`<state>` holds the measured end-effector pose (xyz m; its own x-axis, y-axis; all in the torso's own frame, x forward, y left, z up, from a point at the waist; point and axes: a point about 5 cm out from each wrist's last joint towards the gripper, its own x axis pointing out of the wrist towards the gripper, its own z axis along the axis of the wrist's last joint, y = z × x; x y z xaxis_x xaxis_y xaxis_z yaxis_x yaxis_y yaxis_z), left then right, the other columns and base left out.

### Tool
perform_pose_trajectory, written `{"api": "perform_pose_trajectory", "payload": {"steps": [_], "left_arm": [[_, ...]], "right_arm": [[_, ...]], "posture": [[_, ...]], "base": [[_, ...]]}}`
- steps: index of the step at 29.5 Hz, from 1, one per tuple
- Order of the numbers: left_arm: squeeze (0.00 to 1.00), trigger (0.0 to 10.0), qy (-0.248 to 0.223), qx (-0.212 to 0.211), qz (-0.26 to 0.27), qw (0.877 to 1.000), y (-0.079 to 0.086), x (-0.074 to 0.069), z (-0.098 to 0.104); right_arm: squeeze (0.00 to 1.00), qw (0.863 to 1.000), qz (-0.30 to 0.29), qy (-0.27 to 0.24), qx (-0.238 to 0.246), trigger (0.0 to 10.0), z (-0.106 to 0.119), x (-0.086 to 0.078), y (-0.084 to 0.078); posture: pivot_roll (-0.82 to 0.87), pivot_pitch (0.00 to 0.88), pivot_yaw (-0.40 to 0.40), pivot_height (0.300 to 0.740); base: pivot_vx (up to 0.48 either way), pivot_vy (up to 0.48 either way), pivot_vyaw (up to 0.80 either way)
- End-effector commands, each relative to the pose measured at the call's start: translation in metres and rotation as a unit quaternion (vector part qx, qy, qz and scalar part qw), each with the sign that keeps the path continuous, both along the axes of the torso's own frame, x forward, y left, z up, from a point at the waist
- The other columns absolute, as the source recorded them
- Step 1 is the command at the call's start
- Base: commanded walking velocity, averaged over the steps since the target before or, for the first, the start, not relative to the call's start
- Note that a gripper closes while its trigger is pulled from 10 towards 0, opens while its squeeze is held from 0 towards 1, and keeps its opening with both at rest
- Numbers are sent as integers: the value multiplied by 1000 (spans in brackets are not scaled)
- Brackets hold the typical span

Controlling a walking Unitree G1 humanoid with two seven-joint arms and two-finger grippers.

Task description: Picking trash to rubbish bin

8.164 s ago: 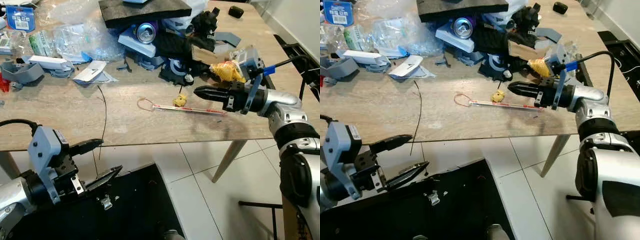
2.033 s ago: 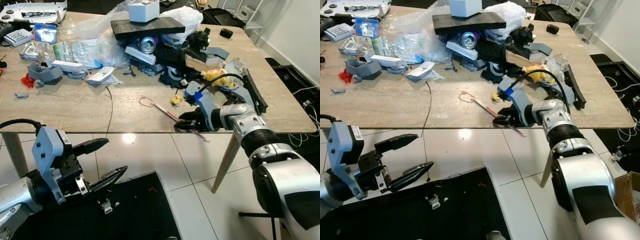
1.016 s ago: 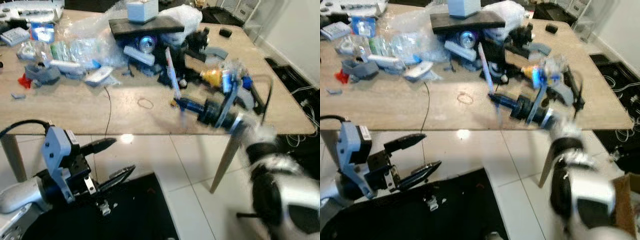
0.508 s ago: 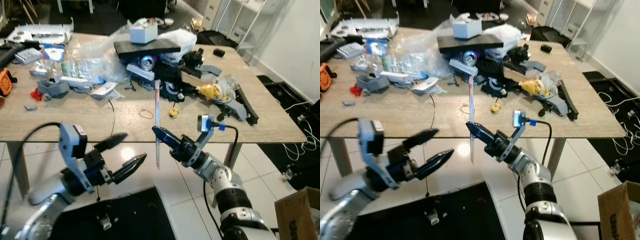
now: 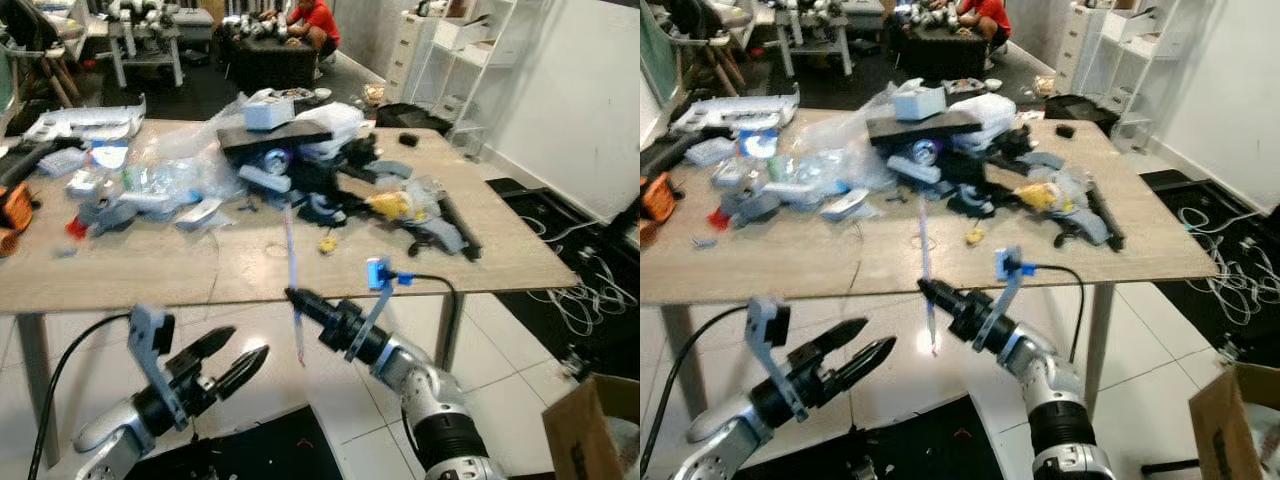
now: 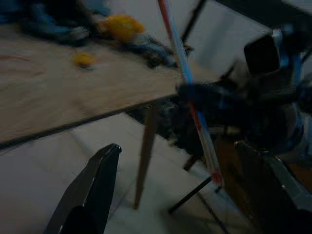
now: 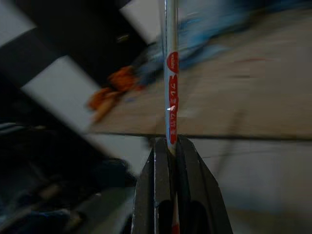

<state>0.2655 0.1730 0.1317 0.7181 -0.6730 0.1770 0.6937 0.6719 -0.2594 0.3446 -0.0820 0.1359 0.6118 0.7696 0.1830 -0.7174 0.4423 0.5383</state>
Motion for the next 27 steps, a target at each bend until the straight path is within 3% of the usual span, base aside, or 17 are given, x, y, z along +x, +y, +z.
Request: {"api": "perform_pose_trajectory", "payload": {"steps": [1, 5, 8, 10, 11, 15, 16, 17, 25, 27], "left_arm": [[0, 10000, 11, 5, 23, 1000, 1, 1, -11], [0, 10000, 13, 5, 28, 1000, 1, 1, -13], [0, 10000, 36, 4, 40, 999, 0, -2, -30], [0, 10000, 36, 4, 40, 999, 0, -2, -30], [0, 10000, 65, 9, 65, 996, 2, -5, -49], [0, 10000, 88, 21, 83, 992, 5, -6, -62], [0, 10000, 97, 27, 96, 990, 8, -6, -69], [0, 10000, 118, 37, 124, 984, 16, -7, -84], [0, 10000, 185, 84, 189, 961, 33, -16, -120], [0, 10000, 216, 110, 216, 946, 41, -24, -135]], "right_arm": [[0, 999, -27, 20, -26, 10000, -11, 0, -2], [0, 999, -32, 24, -32, 10000, -13, 0, -2], [0, 995, -65, 43, -68, 10000, -27, 0, -6], [0, 995, -65, 43, -68, 10000, -27, 0, -6], [0, 988, -104, 64, -95, 10000, -38, 1, -13], [0, 983, -126, 75, -108, 10000, -42, 2, -18], [0, 981, -134, 79, -117, 10000, -45, 3, -20], [0, 973, -147, 80, -159, 10000, -54, 1, -24], [0, 964, -138, 102, -203, 10000, -78, -11, -27], [0, 956, -139, 120, -229, 10000, -93, -19, -30]], "posture": [[-1, 132, -27, 740], [-2, 129, -28, 740], [6, 126, -34, 740], [6, 126, -34, 740], [8, 123, -35, 740], [6, 117, -36, 740], [5, 117, -37, 740], [1, 114, -36, 740], [-7, 111, -33, 740], [-9, 114, -35, 740]], "base": [[0, 0, -788], [0, 0, -784], [0, 0, -781], [0, 0, -781], [0, 0, -781], [0, 0, -781], [0, 0, -781], [0, 0, -781], [0, 0, -781], [0, 0, -781]]}}
